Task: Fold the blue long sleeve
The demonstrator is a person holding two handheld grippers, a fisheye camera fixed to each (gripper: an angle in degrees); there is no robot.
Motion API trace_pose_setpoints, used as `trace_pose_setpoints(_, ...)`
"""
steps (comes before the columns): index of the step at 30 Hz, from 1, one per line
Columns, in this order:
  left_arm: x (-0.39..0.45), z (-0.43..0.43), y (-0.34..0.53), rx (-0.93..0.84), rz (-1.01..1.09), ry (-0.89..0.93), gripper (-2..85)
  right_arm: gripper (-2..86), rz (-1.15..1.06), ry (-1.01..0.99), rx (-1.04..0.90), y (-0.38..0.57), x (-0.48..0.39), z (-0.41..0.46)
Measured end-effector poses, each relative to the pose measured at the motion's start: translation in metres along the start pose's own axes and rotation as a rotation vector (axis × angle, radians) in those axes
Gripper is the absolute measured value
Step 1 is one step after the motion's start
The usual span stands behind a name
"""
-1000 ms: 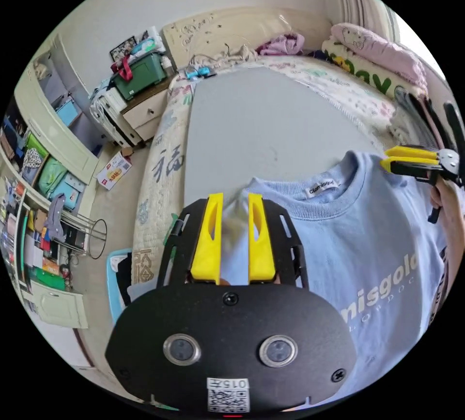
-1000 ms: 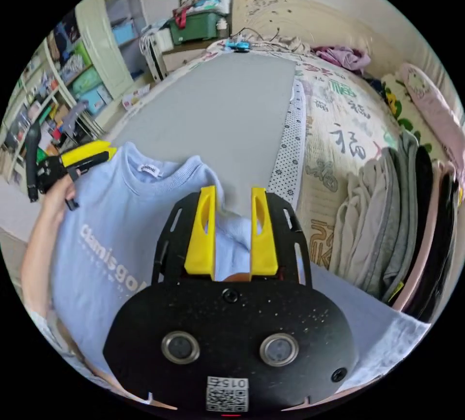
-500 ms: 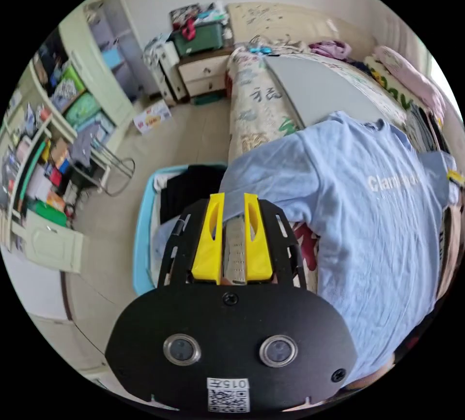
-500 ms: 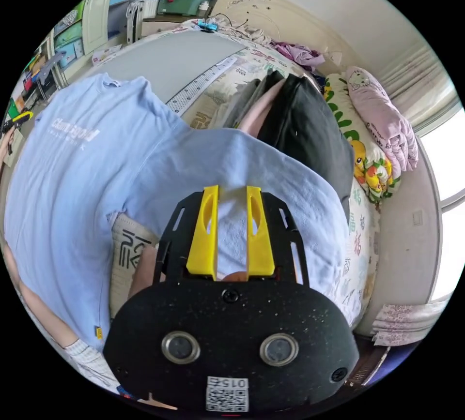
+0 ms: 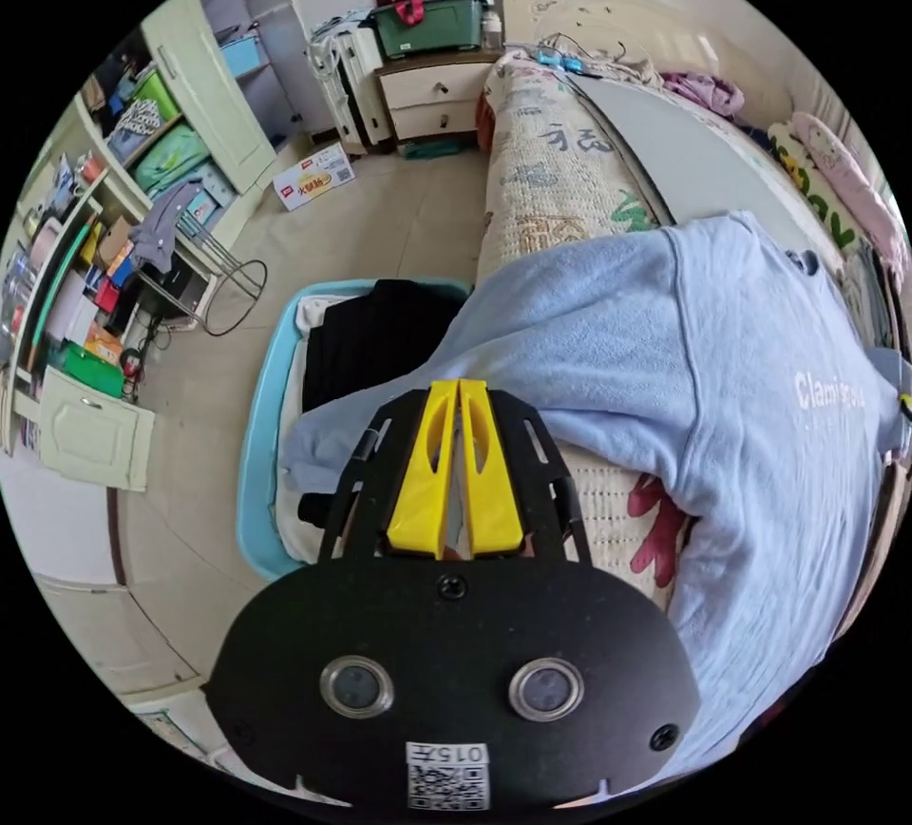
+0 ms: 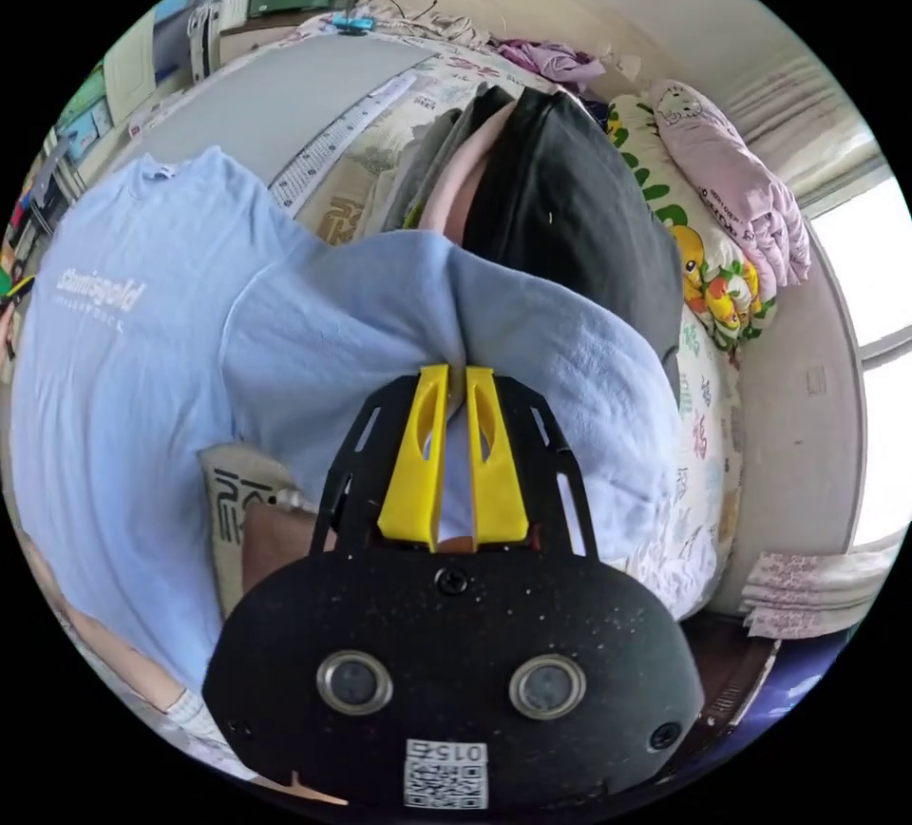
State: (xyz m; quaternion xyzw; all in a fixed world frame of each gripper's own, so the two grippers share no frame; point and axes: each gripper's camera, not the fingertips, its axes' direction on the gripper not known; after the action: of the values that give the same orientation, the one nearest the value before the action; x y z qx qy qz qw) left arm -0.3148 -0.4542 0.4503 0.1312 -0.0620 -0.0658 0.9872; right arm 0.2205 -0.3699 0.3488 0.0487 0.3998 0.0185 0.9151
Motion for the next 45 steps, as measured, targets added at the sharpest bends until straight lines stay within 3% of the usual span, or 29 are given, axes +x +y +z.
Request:
trace_pose_setpoints(4,-0.013,-0.055,0.051,0.084,0.042,0.147,4.7,6.4,0.045,-0.144,0.205,0.066,0.02,-0.08)
trace_pose_setpoints(9,-0.014,-0.173,0.196,0.161,0.139,0.283,8.8,8.8,-0.057,-0.495,0.391,0.241,-0.006,-0.174)
trace_pose_setpoints(13,-0.013,-0.22,0.289,0.154,0.142,0.357,10.2,10.0,-0.096,-0.63,0.335,0.354,-0.051,-0.169)
trace_pose_setpoints(18,-0.02,-0.223,0.349,0.061,0.098,0.373,10.5,12.2,0.204,-0.669,0.332,0.465,-0.059,-0.138)
trace_pose_setpoints(22,-0.024,-0.212,0.348,0.024,0.068,0.434,9.6,10.8,0.285,-0.739,0.376,0.483,-0.036,-0.137)
trace_pose_setpoints(24,-0.016,-0.202,0.347,-0.031,0.092,0.377,7.6,10.4,0.246,-0.709,0.34,0.477,-0.033,-0.145)
trace_pose_setpoints(29,-0.027,-0.221,0.359,0.04,0.076,0.385,1.4,4.4,0.099,-0.57,0.165,0.468,-0.05,-0.136)
trace_pose_setpoints(34,-0.029,-0.222,0.369,0.032,0.093,0.343,0.5,1.1,0.08,-0.51,0.195,0.479,-0.053,-0.14)
trace_pose_setpoints(41,-0.017,-0.233,0.365,0.009,0.204,0.258,0.6,0.2,-0.047,-0.484,0.013,0.453,-0.036,-0.147)
trace_pose_setpoints(43,-0.014,-0.237,0.364,0.0,0.238,0.239,0.8,0.1,-0.109,-0.507,-0.042,0.443,-0.025,-0.151)
trace_pose_setpoints(45,-0.016,-0.242,0.359,-0.025,0.26,0.253,1.3,0.1,-0.178,-0.633,0.078,0.44,0.012,-0.18)
